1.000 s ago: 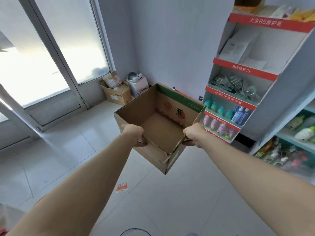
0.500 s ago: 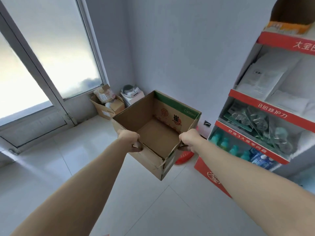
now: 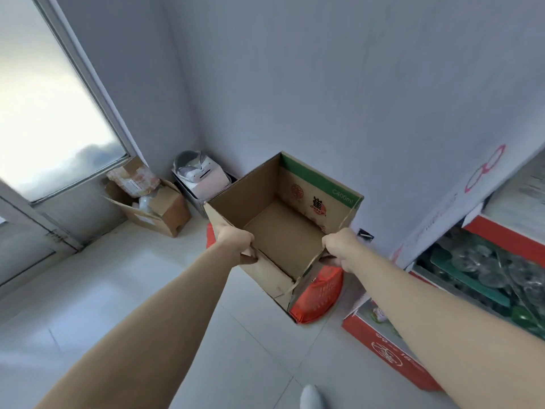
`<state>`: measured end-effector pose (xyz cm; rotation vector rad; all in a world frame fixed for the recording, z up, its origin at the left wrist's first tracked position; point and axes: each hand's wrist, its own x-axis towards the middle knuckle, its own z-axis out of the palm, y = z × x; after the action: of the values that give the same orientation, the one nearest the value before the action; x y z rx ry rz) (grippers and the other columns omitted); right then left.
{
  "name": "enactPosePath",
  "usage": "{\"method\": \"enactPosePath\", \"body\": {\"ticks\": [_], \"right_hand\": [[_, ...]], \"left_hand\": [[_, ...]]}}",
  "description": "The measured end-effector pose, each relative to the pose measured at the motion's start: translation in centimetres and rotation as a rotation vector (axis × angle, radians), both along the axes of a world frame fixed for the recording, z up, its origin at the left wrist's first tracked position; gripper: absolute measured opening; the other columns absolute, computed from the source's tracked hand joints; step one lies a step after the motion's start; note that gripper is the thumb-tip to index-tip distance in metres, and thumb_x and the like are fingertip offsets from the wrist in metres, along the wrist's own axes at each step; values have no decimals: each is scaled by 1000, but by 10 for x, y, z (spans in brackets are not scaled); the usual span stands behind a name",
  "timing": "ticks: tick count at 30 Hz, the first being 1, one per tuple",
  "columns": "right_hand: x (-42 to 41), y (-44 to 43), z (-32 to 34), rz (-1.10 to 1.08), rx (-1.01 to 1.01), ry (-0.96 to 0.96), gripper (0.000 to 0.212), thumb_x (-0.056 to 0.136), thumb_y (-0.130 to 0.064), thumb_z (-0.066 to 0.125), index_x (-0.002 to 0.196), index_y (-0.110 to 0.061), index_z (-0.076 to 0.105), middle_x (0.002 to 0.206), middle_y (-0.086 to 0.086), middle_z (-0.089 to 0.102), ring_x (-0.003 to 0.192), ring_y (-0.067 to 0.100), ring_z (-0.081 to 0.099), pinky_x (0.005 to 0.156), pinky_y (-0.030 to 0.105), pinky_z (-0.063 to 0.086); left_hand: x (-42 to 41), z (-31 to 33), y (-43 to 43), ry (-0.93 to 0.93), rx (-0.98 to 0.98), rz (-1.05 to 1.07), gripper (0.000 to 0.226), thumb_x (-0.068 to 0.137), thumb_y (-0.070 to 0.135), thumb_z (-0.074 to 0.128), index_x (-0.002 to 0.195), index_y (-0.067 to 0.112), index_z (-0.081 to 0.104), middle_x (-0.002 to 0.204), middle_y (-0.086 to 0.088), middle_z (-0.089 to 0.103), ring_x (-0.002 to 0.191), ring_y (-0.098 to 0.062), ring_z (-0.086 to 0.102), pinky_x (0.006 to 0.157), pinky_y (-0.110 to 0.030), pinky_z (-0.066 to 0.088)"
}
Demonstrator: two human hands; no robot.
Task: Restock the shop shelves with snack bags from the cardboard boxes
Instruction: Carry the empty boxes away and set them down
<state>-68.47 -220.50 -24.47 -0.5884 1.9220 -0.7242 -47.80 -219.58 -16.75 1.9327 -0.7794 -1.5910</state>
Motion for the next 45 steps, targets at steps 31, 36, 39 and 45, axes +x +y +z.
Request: {"method": "enactPosePath", "body": {"ticks": [31, 36, 39, 45], "right_hand": [[-55, -141, -109, 124, 134, 434, 40, 94, -11, 49, 132, -1, 45, 131, 17, 54, 118, 33, 52, 87, 34, 44], [-14, -124, -32, 408, -35, 423, 41, 97, -15, 48, 137, -8, 45, 140, 8, 48, 126, 25, 47, 98, 29, 38], [19, -105, 24, 577, -149, 449, 41, 97, -18, 49, 137, -11, 45, 140, 5, 49, 127, 22, 46, 96, 27, 38], [103, -54, 124, 822, -370, 487, 39, 94, -17, 51, 133, -10, 50, 135, 8, 53, 123, 23, 49, 99, 31, 39]], "left_hand": [[-87, -173, -186, -137, 76, -139, 62, 85, 13, 68, 137, 0, 35, 116, -16, 58, 89, -30, 60, 87, -46, 54], [-66, -97, -169, -219, -34, -265, 24, 92, 13, 57, 112, 12, 44, 82, -4, 48, 69, -18, 53, 78, -32, 50], [-44, -43, -145, -285, -176, -332, 38, 89, 11, 58, 126, 7, 47, 101, -10, 55, 89, -26, 59, 83, -37, 55], [37, 66, -61, -412, -334, -260, 16, 85, 6, 60, 78, 16, 50, 89, -9, 57, 78, -24, 56, 74, -38, 53]]}}
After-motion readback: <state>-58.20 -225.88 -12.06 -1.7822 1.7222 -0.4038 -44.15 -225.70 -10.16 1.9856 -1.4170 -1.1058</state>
